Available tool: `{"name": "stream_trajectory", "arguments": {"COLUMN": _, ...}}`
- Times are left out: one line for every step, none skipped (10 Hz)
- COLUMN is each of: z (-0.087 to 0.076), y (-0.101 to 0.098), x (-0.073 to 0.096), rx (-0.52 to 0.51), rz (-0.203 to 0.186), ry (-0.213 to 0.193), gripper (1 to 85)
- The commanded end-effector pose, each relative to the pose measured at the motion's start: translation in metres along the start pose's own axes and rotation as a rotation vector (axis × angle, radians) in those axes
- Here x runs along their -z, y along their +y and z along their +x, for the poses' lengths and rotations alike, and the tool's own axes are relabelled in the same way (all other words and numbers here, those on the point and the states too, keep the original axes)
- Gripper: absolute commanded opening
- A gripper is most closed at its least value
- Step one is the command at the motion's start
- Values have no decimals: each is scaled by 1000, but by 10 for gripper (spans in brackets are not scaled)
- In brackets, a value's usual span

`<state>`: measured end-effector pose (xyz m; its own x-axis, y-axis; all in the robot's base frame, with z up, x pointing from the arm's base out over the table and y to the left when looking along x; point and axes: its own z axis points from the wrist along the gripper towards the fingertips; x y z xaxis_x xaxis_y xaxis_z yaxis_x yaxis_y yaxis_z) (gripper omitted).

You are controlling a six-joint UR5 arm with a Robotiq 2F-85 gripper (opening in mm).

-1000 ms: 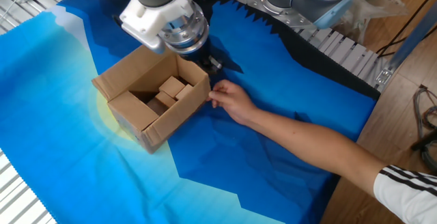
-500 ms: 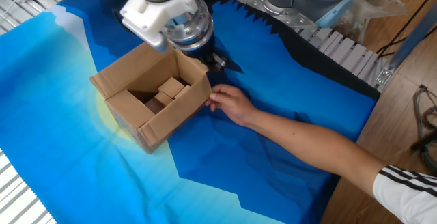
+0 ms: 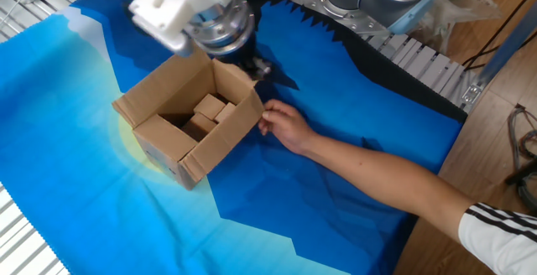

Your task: Open a box

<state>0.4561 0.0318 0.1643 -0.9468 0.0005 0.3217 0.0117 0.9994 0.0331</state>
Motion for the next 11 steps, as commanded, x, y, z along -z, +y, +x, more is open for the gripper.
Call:
{"name": "stream_trajectory", "arguments": {"z": -45, "y": -25, "x": -2, "rx": 43, "rz": 47, "ry": -67, "gripper": 13}}
{"name": "stream_trajectory", "arguments": {"z": -57, "y": -27, "x": -6, "rx": 44, "rz": 52, "ry": -86, "gripper": 13}}
{"name": "stream_trajectory", "arguments": {"z": -70, "y": -28, "x": -9, "rx": 49, "rz": 56, "ry": -115, "gripper": 13}}
{"name": "stream_trajectory", "arguments": {"z": -83, "y": -31, "x": -12, "rx": 57, "rz": 68, "ry": -142, "gripper": 13}}
{"name": "stream_trajectory", "arguments": {"z": -93, "y": -31, "x": -14, "rx": 69, "rz": 71, "ry": -162, "gripper": 13}}
{"name": "stream_trajectory", "arguments": {"z": -107, "y": -32, "x": -13, "rx": 77, "rz": 75, "ry": -201, "gripper": 13}}
{"name": "stream_trajectory", "arguments": {"z": -112, "y": -31, "x": -15, "rx": 83, "rz": 69, "ry": -213, "gripper": 13}}
{"name": "stream_trajectory", "arguments": {"z": -120, "y": -32, "x": -17, "rx": 89, "rz": 72, "ry": -232, "gripper": 13}}
{"name": "stream_trajectory", "arguments": {"z": -130, "y": -32, "x": -20, "rx": 89, "rz": 71, "ry": -256, "gripper": 13}}
{"name": "stream_trajectory", "arguments": {"z": -139, "y": -29, "x": -24, "rx": 90, "rz": 61, "ry": -272, "gripper": 13}}
{"name": "stream_trajectory", "arguments": {"z": -144, "y": -30, "x": -27, "rx": 93, "rz": 62, "ry": -280, "gripper": 13}}
